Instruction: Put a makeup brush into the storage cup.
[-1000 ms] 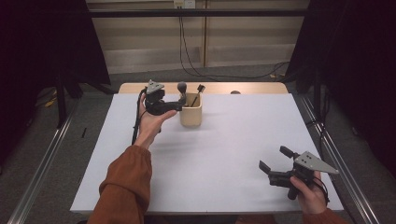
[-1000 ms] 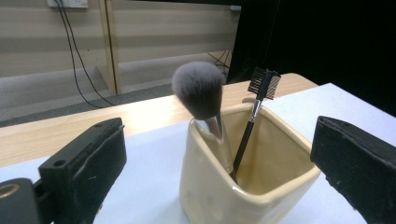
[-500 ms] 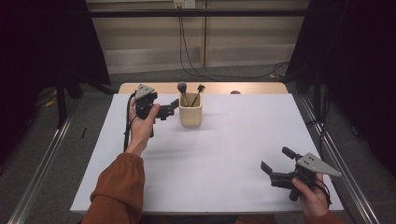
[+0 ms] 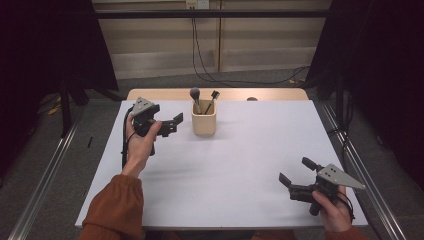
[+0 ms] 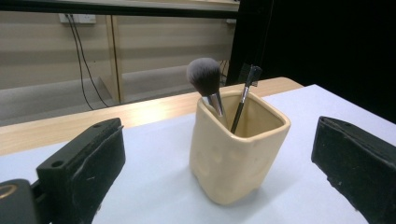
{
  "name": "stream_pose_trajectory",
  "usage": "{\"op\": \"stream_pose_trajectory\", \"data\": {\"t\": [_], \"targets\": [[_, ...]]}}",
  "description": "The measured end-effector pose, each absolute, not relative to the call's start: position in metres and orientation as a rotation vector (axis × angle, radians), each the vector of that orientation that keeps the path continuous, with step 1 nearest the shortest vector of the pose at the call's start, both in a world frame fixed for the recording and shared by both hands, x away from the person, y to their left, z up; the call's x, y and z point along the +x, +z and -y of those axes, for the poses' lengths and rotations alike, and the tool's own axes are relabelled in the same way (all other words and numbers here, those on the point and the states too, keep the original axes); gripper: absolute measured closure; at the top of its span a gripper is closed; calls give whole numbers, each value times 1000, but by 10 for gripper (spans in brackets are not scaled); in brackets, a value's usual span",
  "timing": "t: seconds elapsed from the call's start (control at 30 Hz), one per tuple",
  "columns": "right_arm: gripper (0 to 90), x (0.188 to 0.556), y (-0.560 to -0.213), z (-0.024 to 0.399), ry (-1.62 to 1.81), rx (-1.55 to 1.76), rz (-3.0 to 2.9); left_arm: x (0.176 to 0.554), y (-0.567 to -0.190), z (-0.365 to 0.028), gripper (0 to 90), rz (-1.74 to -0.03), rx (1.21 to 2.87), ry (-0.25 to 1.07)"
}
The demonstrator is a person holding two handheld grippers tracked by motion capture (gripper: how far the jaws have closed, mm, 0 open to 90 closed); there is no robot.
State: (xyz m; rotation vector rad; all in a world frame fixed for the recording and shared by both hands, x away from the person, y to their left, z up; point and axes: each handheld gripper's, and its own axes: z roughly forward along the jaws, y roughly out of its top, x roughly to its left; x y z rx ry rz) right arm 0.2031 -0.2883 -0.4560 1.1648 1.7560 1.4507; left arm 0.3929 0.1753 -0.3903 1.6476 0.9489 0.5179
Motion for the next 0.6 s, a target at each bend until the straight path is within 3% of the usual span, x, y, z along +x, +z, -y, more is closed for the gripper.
{"op": "stream_pose_trajectory", "data": {"t": [0.6], "targets": [[0,204,-456,287,1450,1165,-1761,351,-395,-206,37,-896,1660,512]]}}
